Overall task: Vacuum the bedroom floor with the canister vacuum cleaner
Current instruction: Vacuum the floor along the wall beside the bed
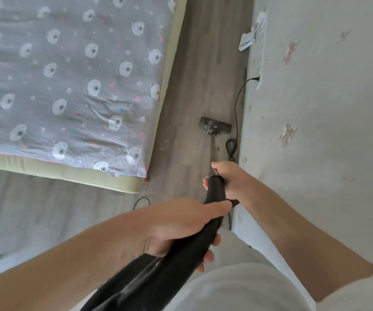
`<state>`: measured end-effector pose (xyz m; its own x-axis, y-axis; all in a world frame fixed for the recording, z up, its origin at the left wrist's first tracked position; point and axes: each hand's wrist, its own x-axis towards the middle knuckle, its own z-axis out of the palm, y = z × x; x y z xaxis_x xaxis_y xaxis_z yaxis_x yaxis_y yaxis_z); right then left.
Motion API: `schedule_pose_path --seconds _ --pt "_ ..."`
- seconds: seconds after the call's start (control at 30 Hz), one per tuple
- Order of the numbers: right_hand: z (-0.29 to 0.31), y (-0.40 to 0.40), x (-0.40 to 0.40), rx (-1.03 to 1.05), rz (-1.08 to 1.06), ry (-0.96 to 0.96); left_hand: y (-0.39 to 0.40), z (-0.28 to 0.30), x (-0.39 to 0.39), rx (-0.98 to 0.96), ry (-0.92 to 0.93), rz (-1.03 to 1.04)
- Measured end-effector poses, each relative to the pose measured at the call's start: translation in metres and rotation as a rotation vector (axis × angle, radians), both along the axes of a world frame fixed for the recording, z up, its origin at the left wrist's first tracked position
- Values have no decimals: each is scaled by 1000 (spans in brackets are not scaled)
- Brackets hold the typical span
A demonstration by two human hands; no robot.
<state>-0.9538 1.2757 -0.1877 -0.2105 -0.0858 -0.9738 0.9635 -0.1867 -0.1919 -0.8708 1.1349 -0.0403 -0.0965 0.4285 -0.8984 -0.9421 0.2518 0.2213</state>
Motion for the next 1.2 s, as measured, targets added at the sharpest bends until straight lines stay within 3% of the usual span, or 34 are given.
schedule_pose_path --seconds 0.13,0.33,0.5,0.77,1.2 --pt "-21 23 -42 50 -30 29 29 -29 -34 -35 69 -20" --pt "-68 29 -117 256 214 162 44 -100 -74 28 75 187" --pt "-94 36 -125 329 280 139 61 -138 -63 54 87 267" --pt "-102 36 -15 271 190 38 48 -137 33 75 30 147" --pt "-66 -51 217 211 154 99 -54 -81 240 39 56 66"
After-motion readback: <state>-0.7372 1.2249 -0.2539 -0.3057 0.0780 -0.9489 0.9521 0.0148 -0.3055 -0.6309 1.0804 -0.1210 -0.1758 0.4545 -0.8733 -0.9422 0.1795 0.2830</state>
